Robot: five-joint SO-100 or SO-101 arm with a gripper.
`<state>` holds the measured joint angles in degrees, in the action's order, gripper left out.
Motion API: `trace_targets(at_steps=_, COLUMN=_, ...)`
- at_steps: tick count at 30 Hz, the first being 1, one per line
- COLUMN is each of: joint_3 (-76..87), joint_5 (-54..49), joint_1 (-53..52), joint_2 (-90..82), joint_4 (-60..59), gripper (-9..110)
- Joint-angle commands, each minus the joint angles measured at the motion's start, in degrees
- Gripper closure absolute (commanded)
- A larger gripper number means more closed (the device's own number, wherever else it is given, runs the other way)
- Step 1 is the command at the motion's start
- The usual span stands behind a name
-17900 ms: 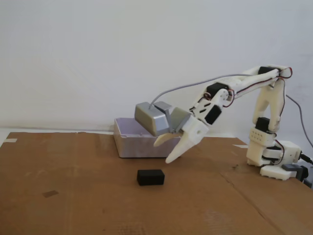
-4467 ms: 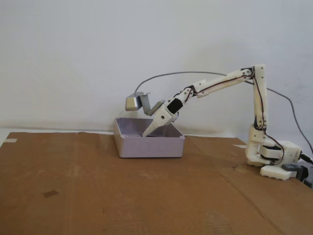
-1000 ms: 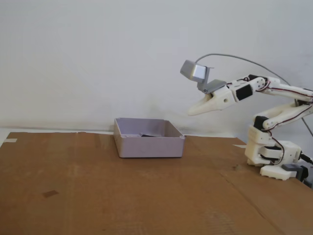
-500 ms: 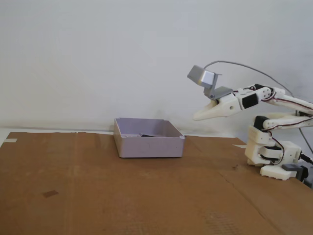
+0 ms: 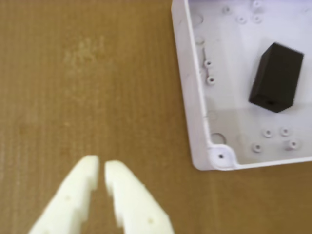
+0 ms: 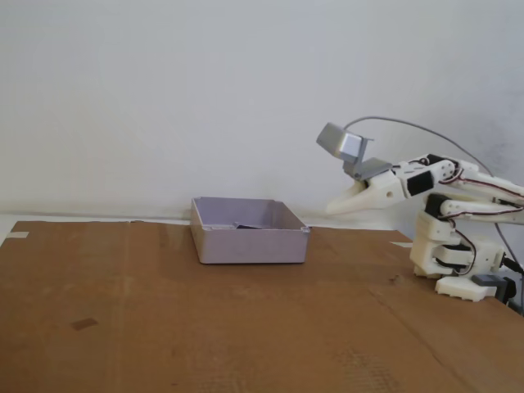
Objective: Grasp a block and put it in the box.
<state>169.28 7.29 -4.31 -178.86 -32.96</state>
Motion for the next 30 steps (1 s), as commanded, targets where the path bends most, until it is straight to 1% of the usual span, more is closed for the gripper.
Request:
trace_targets(at_steps=1, joint_3=0.0, joint_5=0.6, joint_1=2.0, joint_2=-2.8, joint_4=0.4, gripper=102)
trace_targets(at_steps=21, joint_3=11.1, joint_5=0.6, joint_1=4.3, joint_2=-9.2, joint_4=0.4, gripper=102)
trace_targets(at_steps=30, joint_3=11.3, joint_5=0.6, joint_1=5.1, joint_2=-8.9, joint_4=0.3, gripper=102)
